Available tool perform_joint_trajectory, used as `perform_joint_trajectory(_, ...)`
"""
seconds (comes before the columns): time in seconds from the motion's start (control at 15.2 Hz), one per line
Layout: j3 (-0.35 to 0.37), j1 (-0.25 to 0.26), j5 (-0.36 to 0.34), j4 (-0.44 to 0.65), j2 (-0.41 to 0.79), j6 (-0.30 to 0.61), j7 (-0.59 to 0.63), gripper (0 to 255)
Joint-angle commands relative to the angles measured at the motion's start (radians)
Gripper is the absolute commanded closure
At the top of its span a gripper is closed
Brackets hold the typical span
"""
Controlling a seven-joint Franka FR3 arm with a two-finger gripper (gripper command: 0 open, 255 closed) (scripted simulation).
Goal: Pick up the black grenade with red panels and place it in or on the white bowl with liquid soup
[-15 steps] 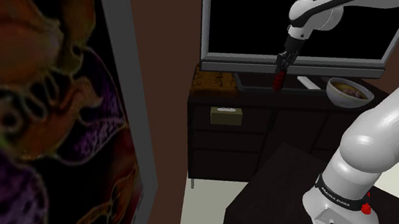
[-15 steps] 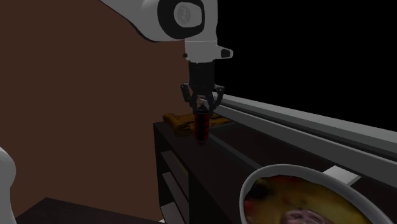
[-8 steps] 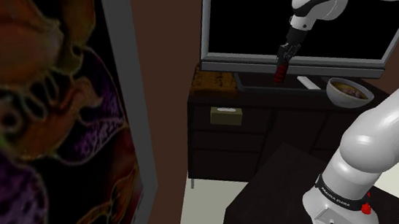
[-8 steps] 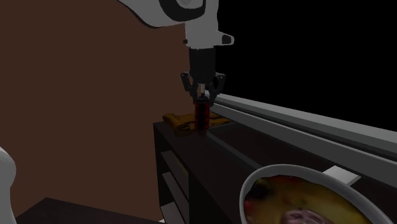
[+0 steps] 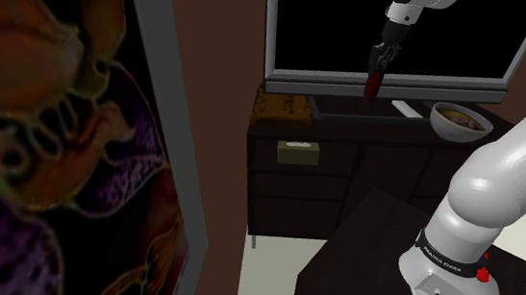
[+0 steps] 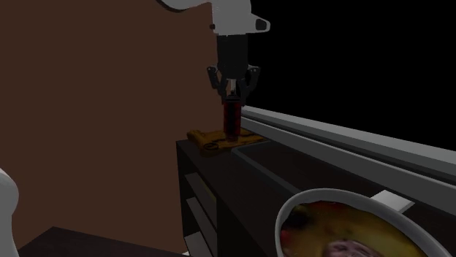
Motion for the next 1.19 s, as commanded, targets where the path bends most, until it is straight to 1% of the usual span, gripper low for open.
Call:
perform_joint_trajectory(0.0,0.005,0.001,0.0,0.024,-0.003,-0.027,0.004,255)
perform_joint_trajectory(0.46,0.01,0.007,0.006,0.125,0.007,-0.119,0.008,255)
perform_joint_trajectory(0.79,-0.061,-0.033,-0.016,0.143,-0.024,-0.164,-0.097,255)
perform_joint_trajectory(1.12,-0.146,-0.063,-0.027,0.19,-0.027,-0.21,-0.212,255)
